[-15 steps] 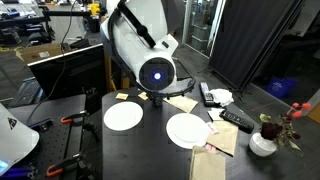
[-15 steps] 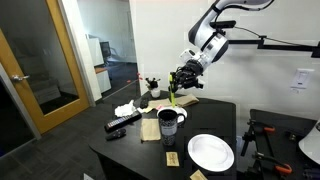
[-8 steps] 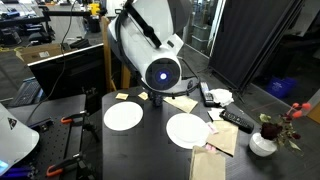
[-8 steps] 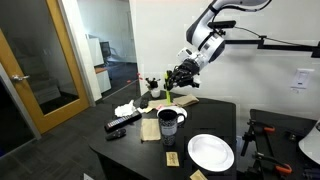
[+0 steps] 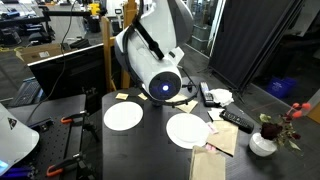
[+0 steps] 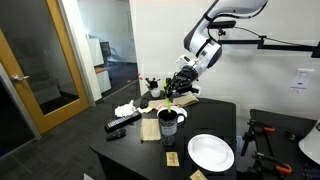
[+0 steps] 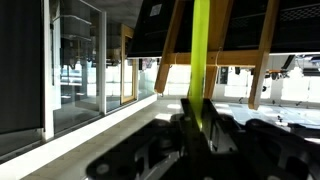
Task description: Put the pen in the mug
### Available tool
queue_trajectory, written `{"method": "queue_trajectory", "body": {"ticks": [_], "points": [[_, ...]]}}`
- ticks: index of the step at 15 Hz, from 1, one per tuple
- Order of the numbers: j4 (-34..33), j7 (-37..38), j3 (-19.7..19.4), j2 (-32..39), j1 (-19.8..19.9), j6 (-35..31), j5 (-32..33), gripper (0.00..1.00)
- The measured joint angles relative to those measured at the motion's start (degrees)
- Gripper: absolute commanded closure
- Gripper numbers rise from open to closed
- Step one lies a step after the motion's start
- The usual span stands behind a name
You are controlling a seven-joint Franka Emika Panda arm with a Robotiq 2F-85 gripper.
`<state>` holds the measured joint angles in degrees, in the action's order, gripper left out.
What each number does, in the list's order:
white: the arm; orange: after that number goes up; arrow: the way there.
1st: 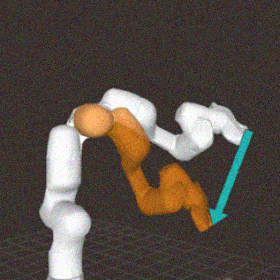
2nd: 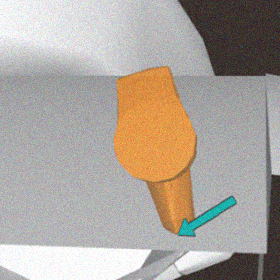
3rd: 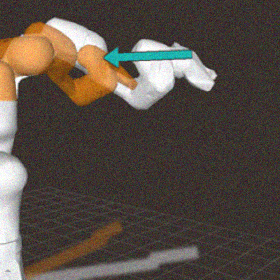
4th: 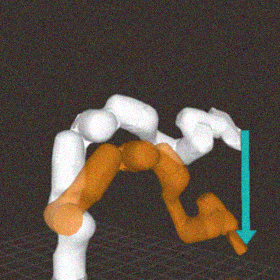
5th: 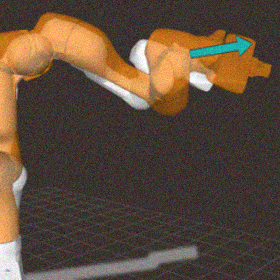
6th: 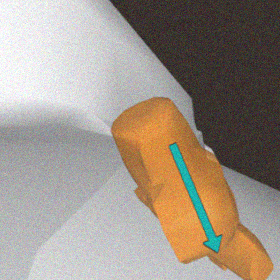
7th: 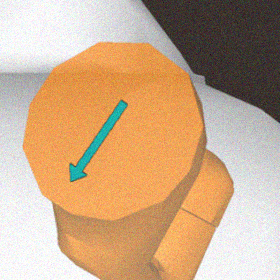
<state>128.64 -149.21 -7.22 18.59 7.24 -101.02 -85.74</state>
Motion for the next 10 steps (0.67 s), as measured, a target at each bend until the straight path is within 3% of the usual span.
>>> {"method": "queue_trajectory", "body": {"ticks": [10], "points": [[-0.7,0.0,0.0,4.8,0.0,0.0,-0.1,0.96]]}}
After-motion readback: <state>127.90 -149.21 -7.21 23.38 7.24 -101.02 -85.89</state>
